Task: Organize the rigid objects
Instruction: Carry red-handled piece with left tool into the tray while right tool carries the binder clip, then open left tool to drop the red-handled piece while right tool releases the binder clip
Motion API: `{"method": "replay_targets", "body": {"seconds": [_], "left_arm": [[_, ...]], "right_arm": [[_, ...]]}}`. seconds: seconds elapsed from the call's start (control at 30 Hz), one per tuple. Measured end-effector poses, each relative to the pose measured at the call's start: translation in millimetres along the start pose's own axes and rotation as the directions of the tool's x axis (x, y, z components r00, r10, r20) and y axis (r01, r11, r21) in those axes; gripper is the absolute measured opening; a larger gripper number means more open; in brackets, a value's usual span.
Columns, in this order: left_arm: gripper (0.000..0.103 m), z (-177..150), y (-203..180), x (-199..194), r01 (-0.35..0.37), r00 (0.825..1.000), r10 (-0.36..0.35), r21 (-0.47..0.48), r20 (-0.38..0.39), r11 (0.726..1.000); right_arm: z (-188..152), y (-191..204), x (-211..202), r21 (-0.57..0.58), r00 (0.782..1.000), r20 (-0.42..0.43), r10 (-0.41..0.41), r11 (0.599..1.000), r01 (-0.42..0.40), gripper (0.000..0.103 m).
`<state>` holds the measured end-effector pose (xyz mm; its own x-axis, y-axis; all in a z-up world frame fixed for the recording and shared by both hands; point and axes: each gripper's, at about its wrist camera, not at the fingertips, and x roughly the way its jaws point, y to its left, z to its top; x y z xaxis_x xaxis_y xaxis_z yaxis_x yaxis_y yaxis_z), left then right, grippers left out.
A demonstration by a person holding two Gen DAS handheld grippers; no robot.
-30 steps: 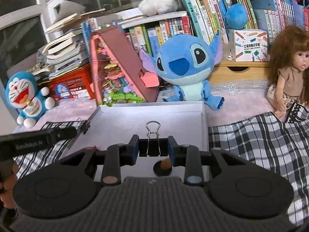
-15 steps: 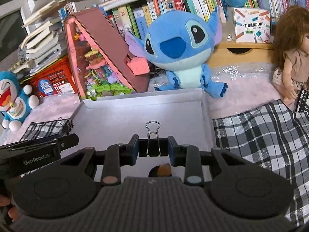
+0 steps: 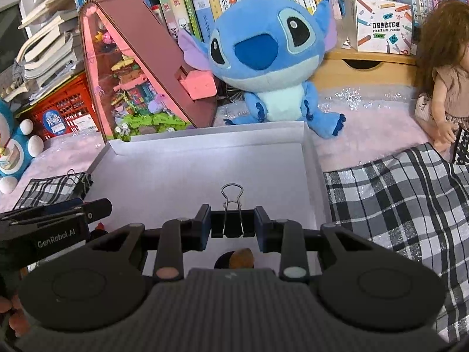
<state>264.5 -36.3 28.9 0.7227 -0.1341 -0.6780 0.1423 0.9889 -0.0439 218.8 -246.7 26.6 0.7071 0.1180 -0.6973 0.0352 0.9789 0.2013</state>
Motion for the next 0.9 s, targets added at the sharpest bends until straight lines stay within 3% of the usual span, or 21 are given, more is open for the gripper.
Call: {"method": "replay_targets", "body": {"seconds": [0.9], "left_arm": [[0.042,-13.9,1.1,16.8,-0.025,0.999,0.025,0.013,-0.025,1.0]], "right_arm": [[-8.6,-8.6,15.4,0.008,0.999,-0.028,-0.019,1.0,0.02,0.037]]}}
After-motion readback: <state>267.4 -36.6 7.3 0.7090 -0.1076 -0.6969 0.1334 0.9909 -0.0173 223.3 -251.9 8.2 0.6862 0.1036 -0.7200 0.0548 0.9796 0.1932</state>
